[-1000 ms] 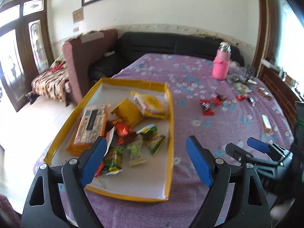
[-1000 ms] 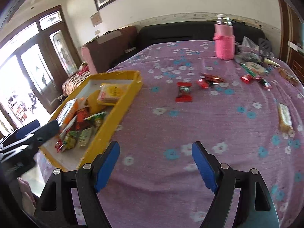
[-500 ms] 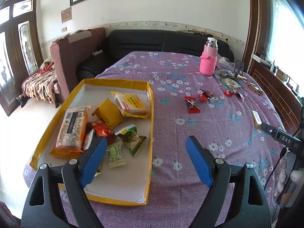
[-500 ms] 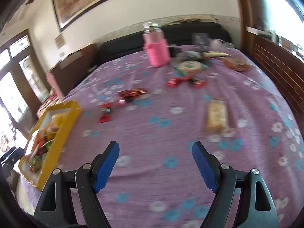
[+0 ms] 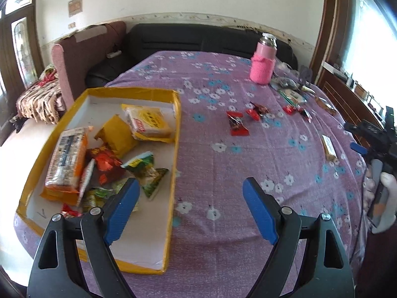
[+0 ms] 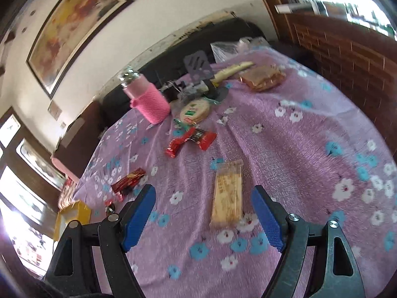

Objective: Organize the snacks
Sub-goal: 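Move both tools back to the table, right tool toward the clear-wrapped cracker bar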

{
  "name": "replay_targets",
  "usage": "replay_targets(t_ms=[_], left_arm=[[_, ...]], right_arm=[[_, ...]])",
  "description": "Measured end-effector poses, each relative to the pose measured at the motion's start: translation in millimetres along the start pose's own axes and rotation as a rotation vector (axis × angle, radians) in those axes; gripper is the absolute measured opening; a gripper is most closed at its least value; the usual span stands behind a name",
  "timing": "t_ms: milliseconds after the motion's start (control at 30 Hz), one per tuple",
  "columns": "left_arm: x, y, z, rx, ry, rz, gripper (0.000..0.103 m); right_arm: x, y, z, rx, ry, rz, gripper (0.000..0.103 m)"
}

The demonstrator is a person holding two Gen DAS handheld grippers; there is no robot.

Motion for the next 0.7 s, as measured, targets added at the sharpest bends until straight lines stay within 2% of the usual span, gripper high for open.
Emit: replay_targets(t_ms=[200,333,433,533,567,600,700], left_arm=[[18.0,10.0,-12.9,-0.023,-0.006,-0.061,0.086],[37.0,22.0,-27.6,-0.064,-0.070,-0.087,0.086],[52.6,36.9,-39.4,-0.091,-0.099,-0.114,0.086],[69.5,54.1,-58.4,-0.105,-0.071,-0.182,0.086],[74.1,59.0,-66.4,-0.114,-0.060,-0.203,0.086],[76.4,62.3,-72.9,-0.121,-0.056,-0.216,0.086],[80.9,76.7,-106.9,-0.172,-0.032,-0.225,0.086]], right_arm=[[7.5,-6.8,-32.9,-0.056,-0.096,0.021,0.081],[0.6,-9.1,-60.2,-0.126,-0.211,0.102,0.081],[-11.7,-13.0,-77.1,-0.157,-0.302,0.190,0.075],[-21.6,-15.4,-85.5,-0.149,-0.347,0.255,0.056],[-23.1,-16.2,-86.3,-0.141,-0.358,0.270,0.043],[-24.2,-16.9,-86.2,-0.133,-0.366,0.286,0.037],[-25.9,-21.0,-83.7,-0.121,-0.348,0.303,0.035]])
Point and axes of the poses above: each gripper's, at about its wrist camera, not at the fingertips, and z roughly against the way its jaws point, x to its right, y to its top, the point moved 5 cm from there along -z, roughly the way its jaws point, and after that the axes turned 6 degrees about -x, right-handed, at the moved point
